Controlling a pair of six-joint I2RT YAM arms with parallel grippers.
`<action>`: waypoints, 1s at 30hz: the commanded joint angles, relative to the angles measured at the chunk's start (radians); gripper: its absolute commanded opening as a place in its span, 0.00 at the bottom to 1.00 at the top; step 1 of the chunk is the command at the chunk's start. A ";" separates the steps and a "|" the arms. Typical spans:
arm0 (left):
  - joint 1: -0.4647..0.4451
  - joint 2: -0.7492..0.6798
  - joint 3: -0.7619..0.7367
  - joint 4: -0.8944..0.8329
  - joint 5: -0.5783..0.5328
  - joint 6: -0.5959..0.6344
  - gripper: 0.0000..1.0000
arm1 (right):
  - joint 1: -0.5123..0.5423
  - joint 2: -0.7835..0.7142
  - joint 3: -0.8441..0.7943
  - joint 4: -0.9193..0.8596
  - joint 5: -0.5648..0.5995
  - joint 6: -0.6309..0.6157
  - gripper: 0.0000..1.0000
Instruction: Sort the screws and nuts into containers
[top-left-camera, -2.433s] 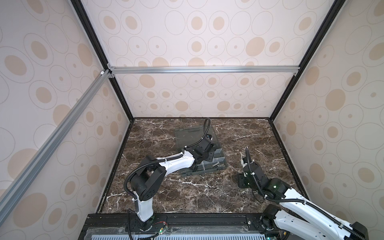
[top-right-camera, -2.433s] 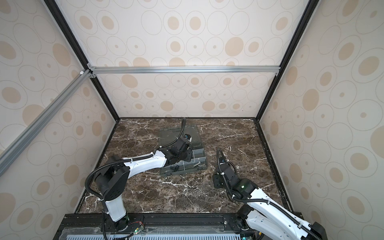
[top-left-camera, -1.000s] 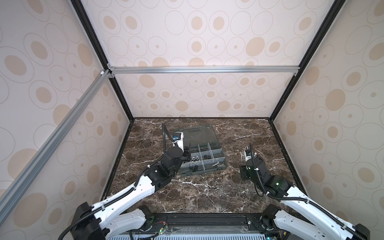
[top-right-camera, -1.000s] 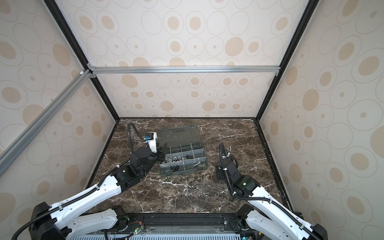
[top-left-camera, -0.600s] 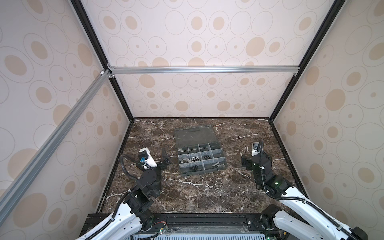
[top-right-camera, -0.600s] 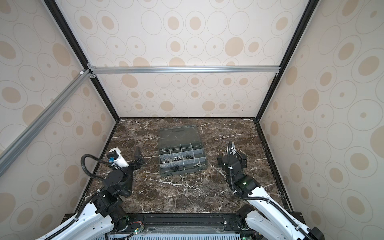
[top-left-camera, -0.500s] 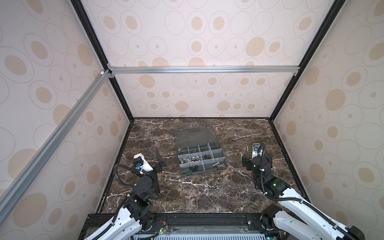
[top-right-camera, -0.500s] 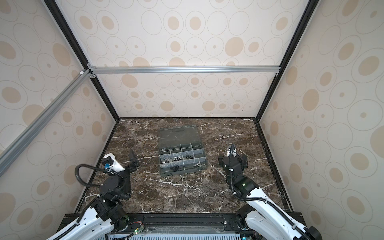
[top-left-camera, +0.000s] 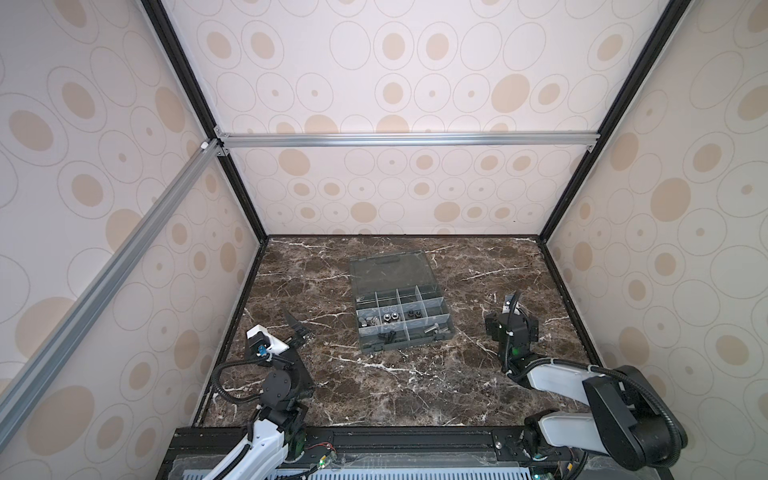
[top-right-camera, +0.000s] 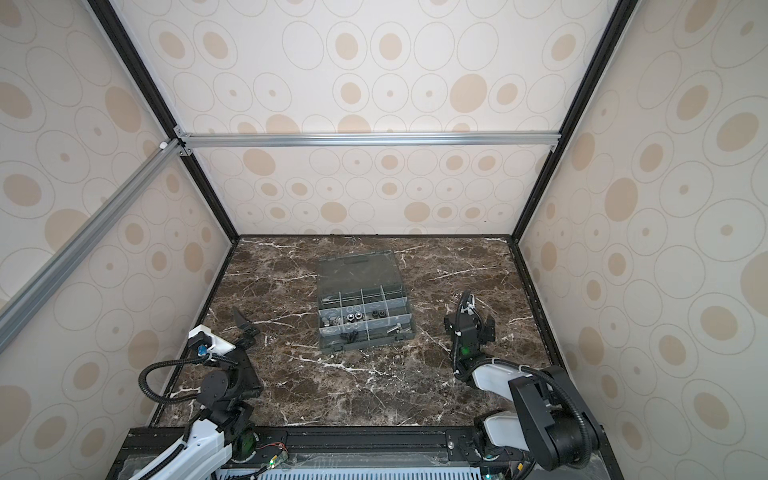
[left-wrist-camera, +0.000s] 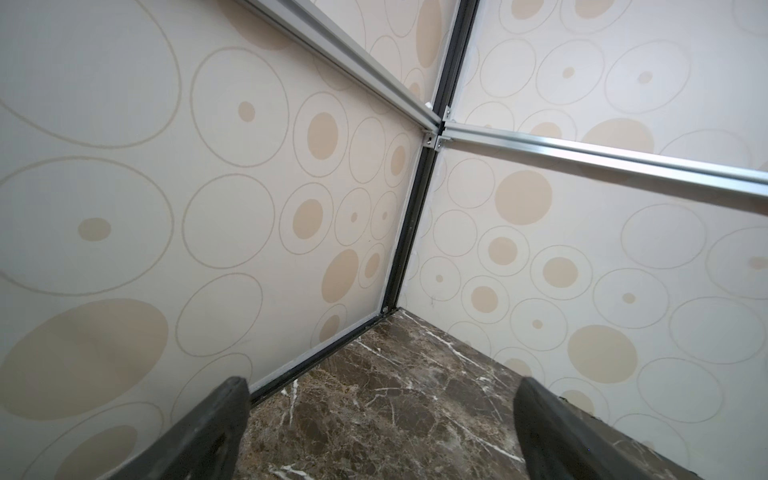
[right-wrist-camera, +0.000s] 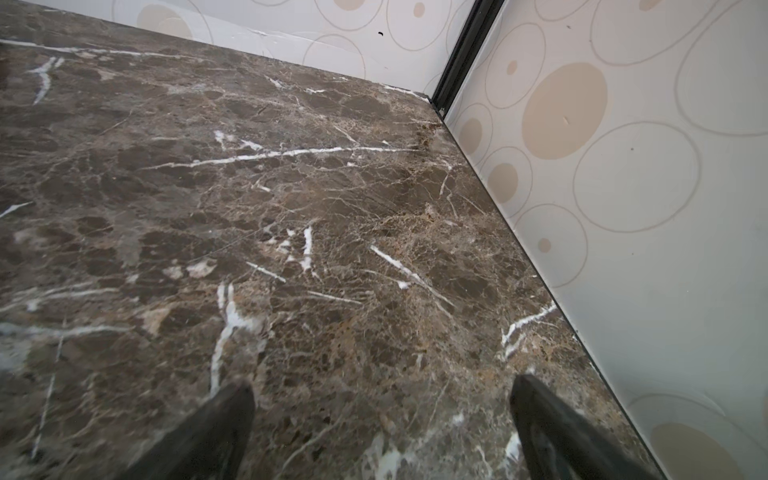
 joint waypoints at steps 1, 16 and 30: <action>0.041 0.063 -0.208 0.113 0.083 -0.072 0.99 | -0.049 0.052 0.073 0.115 -0.030 0.004 1.00; 0.242 0.443 -0.065 0.226 0.437 -0.027 0.99 | -0.160 0.175 0.150 0.078 -0.293 0.054 1.00; 0.302 0.990 0.158 0.482 0.678 0.073 0.99 | -0.177 0.202 0.102 0.174 -0.367 0.046 1.00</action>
